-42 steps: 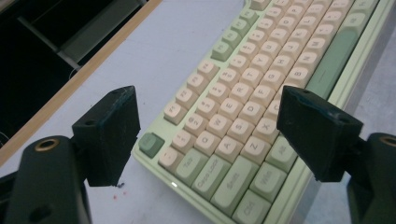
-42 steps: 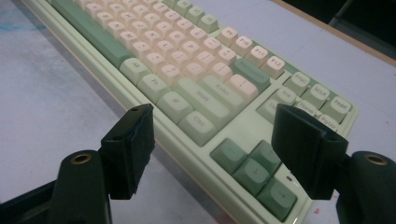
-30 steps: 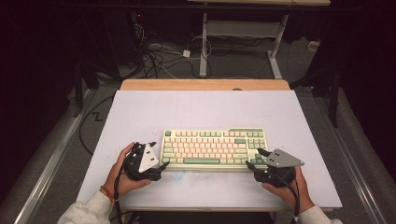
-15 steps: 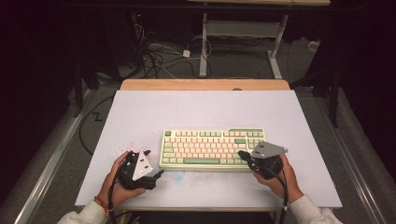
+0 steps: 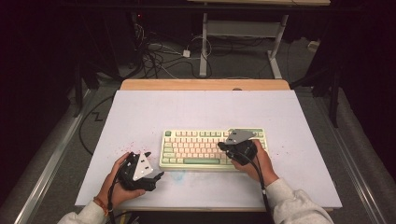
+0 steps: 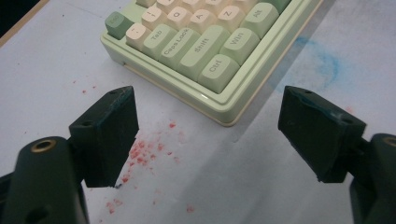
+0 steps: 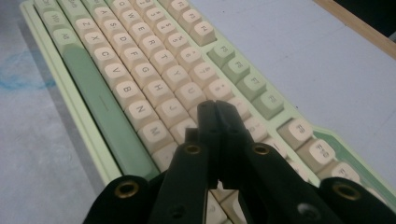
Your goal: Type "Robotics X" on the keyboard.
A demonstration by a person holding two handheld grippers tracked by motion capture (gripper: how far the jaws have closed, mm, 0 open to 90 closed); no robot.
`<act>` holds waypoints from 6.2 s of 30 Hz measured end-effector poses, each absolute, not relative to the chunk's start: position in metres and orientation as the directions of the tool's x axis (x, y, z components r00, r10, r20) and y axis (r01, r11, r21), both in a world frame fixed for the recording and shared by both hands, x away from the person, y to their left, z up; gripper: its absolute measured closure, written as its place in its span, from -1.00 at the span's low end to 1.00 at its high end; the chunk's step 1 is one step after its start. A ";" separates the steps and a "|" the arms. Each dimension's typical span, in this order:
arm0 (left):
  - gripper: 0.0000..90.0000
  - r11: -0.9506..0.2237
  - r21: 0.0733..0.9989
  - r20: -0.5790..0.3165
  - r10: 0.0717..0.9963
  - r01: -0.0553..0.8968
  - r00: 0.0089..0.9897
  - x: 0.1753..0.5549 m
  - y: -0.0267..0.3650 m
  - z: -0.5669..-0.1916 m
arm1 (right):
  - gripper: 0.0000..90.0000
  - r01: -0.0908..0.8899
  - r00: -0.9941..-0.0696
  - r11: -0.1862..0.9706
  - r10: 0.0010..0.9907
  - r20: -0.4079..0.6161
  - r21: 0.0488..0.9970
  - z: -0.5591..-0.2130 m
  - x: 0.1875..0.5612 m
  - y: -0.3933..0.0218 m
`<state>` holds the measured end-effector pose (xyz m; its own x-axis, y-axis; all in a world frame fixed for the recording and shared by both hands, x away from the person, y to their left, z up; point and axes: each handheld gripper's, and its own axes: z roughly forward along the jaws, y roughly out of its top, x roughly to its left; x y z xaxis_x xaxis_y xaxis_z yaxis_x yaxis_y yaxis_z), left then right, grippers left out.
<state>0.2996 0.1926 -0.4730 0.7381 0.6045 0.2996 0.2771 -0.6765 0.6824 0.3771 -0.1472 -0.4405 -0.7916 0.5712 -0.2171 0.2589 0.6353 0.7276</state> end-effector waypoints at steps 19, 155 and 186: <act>-0.58 -0.693 0.663 0.293 0.588 0.283 0.754 0.303 0.191 -0.477 | 1.00 0.276 -0.796 0.675 0.559 -0.231 0.684 -0.453 0.399 -0.118; 0.94 -0.615 0.723 0.148 0.583 0.315 0.799 0.322 0.175 -0.427 | -0.41 0.225 -0.586 0.540 0.740 -0.331 0.811 -0.452 0.288 -0.246; 0.94 -0.727 0.637 0.146 0.441 0.257 0.885 0.364 0.100 -0.439 | -0.41 0.243 -0.585 0.550 0.740 -0.331 0.799 -0.455 0.293 -0.251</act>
<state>0.3642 0.0995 -0.4390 0.8853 0.4415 0.1463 0.2574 -0.7270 0.6365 0.2931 -0.2510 -0.4553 -0.5853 0.7401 -0.3311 0.2430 0.5498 0.7992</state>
